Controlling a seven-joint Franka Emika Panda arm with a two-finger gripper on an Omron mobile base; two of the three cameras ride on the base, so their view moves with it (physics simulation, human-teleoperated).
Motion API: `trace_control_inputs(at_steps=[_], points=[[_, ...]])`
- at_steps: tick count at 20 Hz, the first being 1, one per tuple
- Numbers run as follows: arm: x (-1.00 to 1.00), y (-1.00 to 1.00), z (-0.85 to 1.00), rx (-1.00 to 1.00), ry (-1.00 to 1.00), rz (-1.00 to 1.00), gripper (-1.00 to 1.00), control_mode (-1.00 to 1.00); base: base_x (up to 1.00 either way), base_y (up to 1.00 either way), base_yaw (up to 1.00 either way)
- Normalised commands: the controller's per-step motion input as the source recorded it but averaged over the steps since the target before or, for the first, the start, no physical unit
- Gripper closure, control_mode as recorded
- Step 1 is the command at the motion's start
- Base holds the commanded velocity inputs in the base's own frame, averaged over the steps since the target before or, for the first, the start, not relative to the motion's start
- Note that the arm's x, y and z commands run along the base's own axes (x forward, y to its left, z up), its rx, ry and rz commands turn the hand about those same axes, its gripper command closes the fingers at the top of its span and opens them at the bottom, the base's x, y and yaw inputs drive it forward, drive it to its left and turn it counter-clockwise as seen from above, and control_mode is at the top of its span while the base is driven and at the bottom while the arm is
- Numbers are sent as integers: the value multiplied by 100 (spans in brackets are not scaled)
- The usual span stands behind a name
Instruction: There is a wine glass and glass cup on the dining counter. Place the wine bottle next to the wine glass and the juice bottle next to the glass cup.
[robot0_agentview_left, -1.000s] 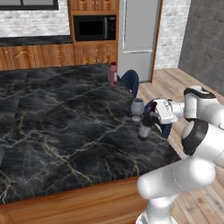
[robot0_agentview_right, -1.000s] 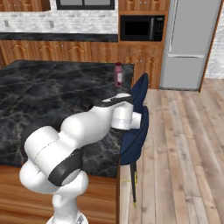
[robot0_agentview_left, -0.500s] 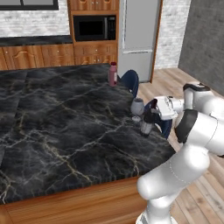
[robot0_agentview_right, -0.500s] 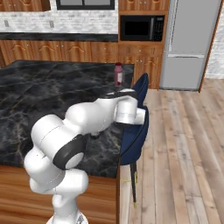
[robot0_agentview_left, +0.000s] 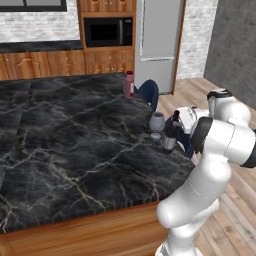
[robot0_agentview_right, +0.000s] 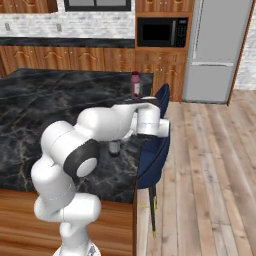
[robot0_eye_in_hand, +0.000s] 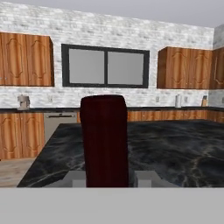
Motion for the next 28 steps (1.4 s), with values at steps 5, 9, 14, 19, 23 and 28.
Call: trace_control_inputs(at_steps=[5,9,14,19,23,28], points=[[21,-7,-2,-1,0,0,100,-100,0,0,0],[19,-1,-9,0,0,0,100,-100,0,0,0],[17,0,-15,0,0,0,100,-100,0,0,0],[23,-5,-11,0,0,0,100,-100,0,0,0],[30,-7,-10,0,0,0,100,-100,0,0,0],[23,-6,-13,0,0,0,100,-100,0,0,0]])
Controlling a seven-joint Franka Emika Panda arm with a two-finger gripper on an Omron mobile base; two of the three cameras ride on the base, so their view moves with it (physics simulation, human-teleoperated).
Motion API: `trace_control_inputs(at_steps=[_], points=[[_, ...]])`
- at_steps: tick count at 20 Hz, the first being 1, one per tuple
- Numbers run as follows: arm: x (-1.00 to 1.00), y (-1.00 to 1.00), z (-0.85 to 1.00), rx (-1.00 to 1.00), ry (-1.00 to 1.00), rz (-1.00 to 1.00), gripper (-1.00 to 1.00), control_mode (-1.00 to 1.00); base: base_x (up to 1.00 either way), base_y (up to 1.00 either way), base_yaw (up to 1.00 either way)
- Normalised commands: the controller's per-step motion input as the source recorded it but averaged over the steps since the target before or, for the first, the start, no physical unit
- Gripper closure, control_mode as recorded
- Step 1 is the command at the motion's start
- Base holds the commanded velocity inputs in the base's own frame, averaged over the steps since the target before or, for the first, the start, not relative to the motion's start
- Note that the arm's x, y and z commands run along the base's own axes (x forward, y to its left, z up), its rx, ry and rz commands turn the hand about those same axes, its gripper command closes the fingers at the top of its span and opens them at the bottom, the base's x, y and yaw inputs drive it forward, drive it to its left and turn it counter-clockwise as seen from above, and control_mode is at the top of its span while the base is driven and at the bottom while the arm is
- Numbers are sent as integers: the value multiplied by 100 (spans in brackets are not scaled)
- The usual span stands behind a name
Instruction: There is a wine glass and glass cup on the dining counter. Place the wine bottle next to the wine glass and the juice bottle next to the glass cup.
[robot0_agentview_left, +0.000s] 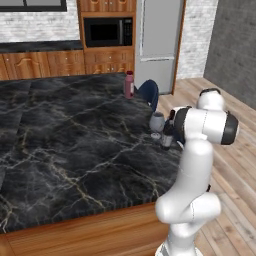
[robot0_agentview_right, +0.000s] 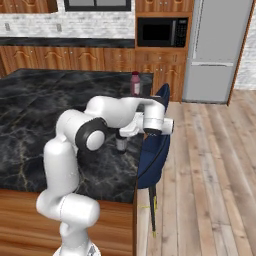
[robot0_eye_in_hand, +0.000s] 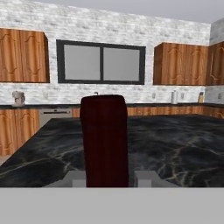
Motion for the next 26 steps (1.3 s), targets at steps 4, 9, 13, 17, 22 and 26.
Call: trace_control_inputs(at_steps=[4,9,13,17,22,26], points=[[11,-2,-20,0,0,0,100,-100,0,0,0],[17,-5,-18,0,0,0,100,-100,0,0,0],[13,-3,-21,0,0,0,100,-100,0,0,0],[1,0,-28,-1,0,0,100,-100,0,0,0],[0,0,-25,-1,1,0,100,-100,0,0,0],[0,0,-21,-1,0,0,100,-100,0,0,0]])
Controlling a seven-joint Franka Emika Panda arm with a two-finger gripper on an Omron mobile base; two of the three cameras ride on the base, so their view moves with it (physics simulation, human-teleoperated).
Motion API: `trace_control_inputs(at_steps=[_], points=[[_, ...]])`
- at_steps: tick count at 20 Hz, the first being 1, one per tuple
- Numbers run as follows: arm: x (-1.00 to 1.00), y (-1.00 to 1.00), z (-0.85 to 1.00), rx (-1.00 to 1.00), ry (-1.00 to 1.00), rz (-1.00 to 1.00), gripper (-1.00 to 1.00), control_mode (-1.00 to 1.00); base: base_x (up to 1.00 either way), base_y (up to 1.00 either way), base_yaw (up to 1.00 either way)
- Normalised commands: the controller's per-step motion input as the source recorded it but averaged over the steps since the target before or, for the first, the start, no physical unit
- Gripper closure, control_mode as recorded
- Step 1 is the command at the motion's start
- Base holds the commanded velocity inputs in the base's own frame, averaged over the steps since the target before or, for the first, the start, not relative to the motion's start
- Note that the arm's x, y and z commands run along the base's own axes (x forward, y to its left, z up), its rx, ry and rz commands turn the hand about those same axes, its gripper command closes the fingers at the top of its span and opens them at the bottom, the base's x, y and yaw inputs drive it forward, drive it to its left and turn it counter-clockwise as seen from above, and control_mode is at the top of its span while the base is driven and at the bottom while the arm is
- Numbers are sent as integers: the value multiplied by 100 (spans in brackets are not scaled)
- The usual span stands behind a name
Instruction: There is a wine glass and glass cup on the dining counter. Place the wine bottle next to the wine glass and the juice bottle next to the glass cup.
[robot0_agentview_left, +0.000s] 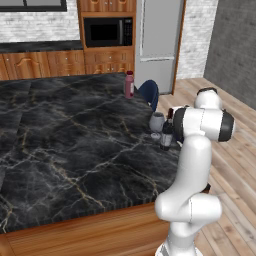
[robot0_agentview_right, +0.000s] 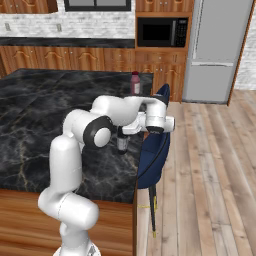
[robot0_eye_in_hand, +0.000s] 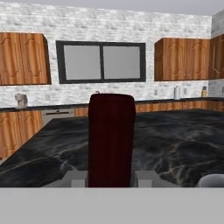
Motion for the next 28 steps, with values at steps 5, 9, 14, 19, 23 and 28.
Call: trace_control_inputs(at_steps=[5,9,14,19,23,28], points=[[0,0,-18,-1,0,0,-100,-100,0,0,0],[0,-9,-10,0,0,0,-100,-100,0,0,0],[0,-10,-2,0,0,0,-100,-100,0,0,0],[0,-7,0,0,0,0,-100,-100,0,0,0],[0,-1,0,0,0,0,-100,-100,0,0,0],[-3,10,-1,0,0,0,-100,-100,0,0,0]])
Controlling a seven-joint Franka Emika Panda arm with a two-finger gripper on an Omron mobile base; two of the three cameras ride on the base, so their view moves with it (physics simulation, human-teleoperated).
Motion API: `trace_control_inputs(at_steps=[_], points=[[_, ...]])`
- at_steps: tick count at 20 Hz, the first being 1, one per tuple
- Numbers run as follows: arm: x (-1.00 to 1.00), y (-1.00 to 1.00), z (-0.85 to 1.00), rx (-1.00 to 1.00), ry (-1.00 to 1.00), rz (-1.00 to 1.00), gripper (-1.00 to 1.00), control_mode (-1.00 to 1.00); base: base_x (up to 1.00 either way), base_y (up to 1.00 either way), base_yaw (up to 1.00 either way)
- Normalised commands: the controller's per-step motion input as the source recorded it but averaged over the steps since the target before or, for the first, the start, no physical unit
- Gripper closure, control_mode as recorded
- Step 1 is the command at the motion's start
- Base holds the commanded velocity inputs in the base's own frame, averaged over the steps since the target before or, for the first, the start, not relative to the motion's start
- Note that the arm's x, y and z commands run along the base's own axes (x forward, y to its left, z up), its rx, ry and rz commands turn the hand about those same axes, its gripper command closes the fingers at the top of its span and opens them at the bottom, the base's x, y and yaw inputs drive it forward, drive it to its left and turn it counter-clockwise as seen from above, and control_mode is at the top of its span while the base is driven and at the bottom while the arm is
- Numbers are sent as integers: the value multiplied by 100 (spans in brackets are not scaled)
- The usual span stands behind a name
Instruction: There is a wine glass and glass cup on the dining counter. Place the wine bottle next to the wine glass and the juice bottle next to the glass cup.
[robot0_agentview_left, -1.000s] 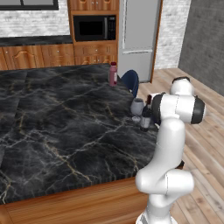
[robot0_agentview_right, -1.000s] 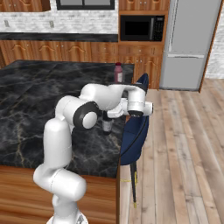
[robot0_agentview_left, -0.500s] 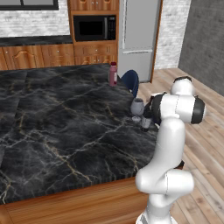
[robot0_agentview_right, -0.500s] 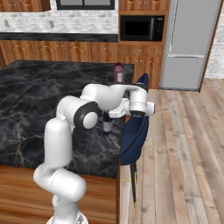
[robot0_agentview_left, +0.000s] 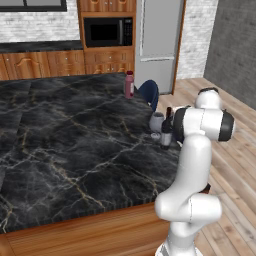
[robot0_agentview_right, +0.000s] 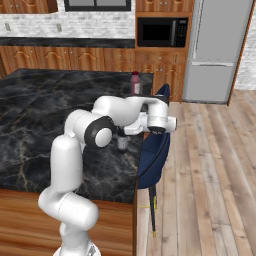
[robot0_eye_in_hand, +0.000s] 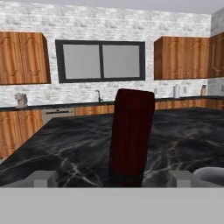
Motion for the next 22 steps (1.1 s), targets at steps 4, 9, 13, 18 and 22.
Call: trace_control_inputs(at_steps=[4,9,13,18,22], points=[[0,7,-2,0,0,0,-100,-100,0,0,0],[-3,-1,0,0,0,0,-100,-100,0,0,0],[-11,-7,0,0,0,0,-100,-100,0,0,0],[-23,-13,0,0,0,0,-100,-100,0,0,0],[-17,-7,0,0,0,0,-100,-100,0,0,0]])
